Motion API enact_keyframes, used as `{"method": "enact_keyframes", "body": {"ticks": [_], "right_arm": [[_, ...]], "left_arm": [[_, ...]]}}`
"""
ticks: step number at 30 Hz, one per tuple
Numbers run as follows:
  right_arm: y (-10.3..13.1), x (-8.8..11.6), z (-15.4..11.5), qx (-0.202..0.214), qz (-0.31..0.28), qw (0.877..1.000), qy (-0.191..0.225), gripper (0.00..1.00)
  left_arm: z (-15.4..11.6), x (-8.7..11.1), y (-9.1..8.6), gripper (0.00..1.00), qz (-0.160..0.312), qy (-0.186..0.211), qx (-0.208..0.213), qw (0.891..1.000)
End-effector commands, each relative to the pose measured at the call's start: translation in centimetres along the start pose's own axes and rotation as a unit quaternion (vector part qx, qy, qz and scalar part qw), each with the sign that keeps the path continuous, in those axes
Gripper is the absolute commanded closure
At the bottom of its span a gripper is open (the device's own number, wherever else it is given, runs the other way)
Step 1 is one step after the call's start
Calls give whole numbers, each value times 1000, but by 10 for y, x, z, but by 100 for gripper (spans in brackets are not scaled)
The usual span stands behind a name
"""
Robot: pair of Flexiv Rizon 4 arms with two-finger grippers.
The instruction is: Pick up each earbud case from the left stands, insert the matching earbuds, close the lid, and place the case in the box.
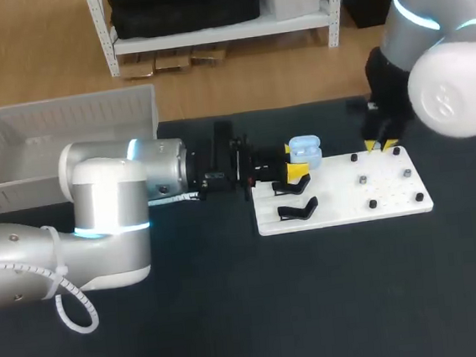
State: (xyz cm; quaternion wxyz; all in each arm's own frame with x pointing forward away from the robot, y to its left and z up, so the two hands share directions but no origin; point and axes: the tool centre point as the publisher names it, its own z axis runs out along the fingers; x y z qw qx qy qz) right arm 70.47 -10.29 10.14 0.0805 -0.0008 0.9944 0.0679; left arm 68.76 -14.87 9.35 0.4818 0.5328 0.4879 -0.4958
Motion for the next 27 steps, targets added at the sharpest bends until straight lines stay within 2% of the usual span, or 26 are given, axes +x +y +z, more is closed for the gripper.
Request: {"method": "enact_keyframes", "body": {"ticks": [1,5,10,18,27], "right_arm": [[9,14,-47,24,3,1000,-13,100],[22,19,-69,56,0,998,-8,100],[47,28,-81,84,-3,996,14,100],[86,37,-79,81,-30,996,38,100],[93,37,-70,78,-29,996,43,100]], "left_arm": [[0,1,-2,100,2,-1,-3,1000],[0,1,-2,100,2,-1,-3,1000],[0,1,-2,100,2,-1,-3,1000],[0,1,-2,100,2,-1,-3,1000],[0,1,-2,100,2,-1,-3,1000]]}}
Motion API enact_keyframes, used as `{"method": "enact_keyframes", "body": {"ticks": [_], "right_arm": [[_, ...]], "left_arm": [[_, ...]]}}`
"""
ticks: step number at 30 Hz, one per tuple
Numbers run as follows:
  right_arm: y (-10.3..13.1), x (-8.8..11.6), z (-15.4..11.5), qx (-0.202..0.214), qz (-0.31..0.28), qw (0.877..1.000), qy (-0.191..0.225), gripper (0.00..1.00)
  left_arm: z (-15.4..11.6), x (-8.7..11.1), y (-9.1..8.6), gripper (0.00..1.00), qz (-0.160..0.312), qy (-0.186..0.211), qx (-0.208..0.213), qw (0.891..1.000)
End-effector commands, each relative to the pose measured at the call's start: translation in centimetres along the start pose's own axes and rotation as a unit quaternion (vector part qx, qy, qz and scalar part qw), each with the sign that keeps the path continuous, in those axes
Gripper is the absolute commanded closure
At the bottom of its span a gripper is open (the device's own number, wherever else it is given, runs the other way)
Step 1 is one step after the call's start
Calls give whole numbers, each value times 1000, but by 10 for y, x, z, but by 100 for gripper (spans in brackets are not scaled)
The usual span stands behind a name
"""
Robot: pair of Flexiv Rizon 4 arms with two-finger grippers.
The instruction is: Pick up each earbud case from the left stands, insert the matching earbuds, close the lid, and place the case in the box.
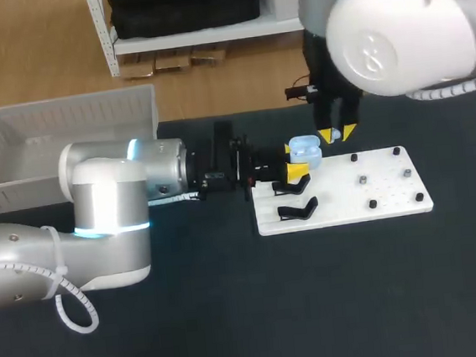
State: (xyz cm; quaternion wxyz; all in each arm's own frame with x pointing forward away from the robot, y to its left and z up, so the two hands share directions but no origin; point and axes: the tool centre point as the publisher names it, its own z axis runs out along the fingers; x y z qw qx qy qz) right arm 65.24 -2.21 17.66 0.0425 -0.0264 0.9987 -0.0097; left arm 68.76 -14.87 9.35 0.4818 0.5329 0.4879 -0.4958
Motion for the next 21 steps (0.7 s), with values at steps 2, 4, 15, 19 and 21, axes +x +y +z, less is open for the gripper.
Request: {"method": "enact_keyframes", "body": {"ticks": [2,4,15,19,21], "right_arm": [[2,-3,0,2,0,1000,4,100],[2,-3,0,2,0,1000,4,100],[16,-15,-2,21,-61,998,16,100],[30,-18,-2,33,-126,991,32,100],[35,-19,4,44,-141,988,39,100]], "left_arm": [[0,1,-2,100,2,-1,-3,1000],[0,1,-2,100,2,-1,-3,1000],[0,1,-2,100,2,-1,-3,1000],[0,1,-2,100,2,-1,-3,1000],[0,1,-2,100,2,-1,-3,1000]]}}
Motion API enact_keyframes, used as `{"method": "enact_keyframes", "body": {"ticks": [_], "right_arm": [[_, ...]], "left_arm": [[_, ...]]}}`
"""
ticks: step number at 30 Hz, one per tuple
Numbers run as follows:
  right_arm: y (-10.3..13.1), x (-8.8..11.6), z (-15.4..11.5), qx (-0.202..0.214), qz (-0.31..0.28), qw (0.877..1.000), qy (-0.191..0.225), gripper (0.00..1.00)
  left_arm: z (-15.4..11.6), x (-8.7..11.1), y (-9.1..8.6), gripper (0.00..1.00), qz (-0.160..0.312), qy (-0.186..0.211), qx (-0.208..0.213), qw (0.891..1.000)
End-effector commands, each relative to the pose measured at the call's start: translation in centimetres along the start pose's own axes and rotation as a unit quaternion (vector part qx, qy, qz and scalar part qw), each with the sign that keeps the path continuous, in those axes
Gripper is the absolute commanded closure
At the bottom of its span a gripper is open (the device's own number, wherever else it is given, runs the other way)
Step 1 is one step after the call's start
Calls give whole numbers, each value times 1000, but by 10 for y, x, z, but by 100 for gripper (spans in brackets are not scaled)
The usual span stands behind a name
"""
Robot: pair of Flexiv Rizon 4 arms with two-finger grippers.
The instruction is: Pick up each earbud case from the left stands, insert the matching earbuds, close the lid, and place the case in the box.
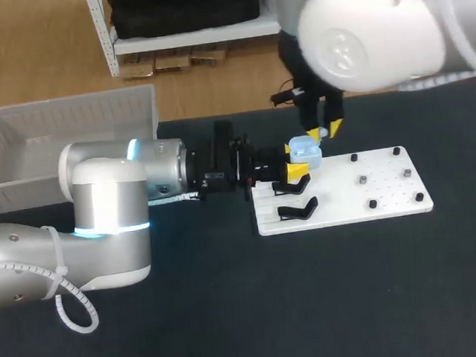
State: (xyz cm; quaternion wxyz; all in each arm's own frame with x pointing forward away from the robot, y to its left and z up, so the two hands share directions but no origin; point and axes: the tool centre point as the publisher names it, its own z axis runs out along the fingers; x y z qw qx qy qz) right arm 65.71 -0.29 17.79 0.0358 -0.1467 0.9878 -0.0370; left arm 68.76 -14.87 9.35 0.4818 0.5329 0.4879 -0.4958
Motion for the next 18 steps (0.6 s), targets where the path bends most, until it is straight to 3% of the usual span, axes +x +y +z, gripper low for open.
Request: {"method": "enact_keyframes", "body": {"ticks": [1,18], "right_arm": [[14,-17,6,18,-28,999,38,100],[14,-11,12,0,-20,1000,17,100]], "left_arm": [[0,1,-2,100,2,-1,-3,1000],[0,1,-2,100,2,-1,-3,1000]]}}
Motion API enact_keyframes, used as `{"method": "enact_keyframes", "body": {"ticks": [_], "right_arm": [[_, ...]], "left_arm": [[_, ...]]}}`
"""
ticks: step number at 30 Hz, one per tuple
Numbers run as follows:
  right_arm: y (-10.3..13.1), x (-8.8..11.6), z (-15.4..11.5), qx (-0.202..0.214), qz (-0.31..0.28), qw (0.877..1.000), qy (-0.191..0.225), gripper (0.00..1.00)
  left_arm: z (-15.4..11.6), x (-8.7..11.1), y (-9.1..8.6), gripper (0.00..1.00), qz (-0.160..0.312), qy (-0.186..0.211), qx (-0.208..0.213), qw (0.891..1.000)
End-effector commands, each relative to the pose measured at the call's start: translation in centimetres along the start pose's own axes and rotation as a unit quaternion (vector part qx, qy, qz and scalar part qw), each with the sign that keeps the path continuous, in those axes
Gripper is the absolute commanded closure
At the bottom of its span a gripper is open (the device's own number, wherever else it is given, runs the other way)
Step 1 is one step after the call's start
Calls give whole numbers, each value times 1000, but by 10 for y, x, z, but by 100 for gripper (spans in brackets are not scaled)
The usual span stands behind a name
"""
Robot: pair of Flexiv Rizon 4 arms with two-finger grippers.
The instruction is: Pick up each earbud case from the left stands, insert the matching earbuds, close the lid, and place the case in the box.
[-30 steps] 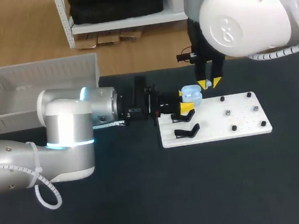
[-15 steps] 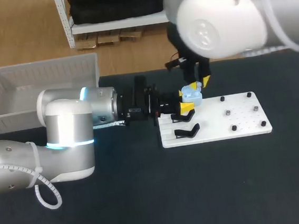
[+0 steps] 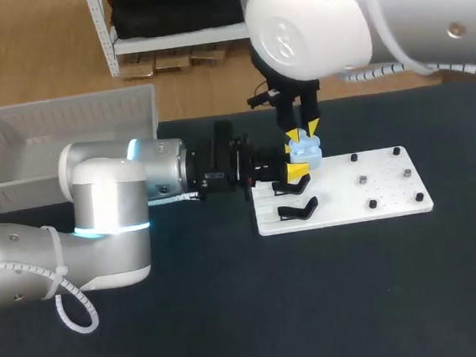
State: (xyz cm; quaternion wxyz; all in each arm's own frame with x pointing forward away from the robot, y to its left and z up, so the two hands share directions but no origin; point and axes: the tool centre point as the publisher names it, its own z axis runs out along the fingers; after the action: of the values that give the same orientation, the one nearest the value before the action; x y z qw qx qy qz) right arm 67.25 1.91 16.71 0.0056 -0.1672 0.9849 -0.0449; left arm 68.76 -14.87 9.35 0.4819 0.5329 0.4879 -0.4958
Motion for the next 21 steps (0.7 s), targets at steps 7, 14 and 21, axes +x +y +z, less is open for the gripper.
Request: {"method": "enact_keyframes", "body": {"ticks": [7,14,21], "right_arm": [[2,15,4,-8,13,1000,-21,100],[8,16,6,-15,19,999,-27,100],[13,12,7,-18,18,999,-33,100]], "left_arm": [[0,1,-2,100,2,-1,-3,1000],[0,1,-2,100,2,-1,-3,1000],[0,1,-2,100,2,-1,-3,1000]]}}
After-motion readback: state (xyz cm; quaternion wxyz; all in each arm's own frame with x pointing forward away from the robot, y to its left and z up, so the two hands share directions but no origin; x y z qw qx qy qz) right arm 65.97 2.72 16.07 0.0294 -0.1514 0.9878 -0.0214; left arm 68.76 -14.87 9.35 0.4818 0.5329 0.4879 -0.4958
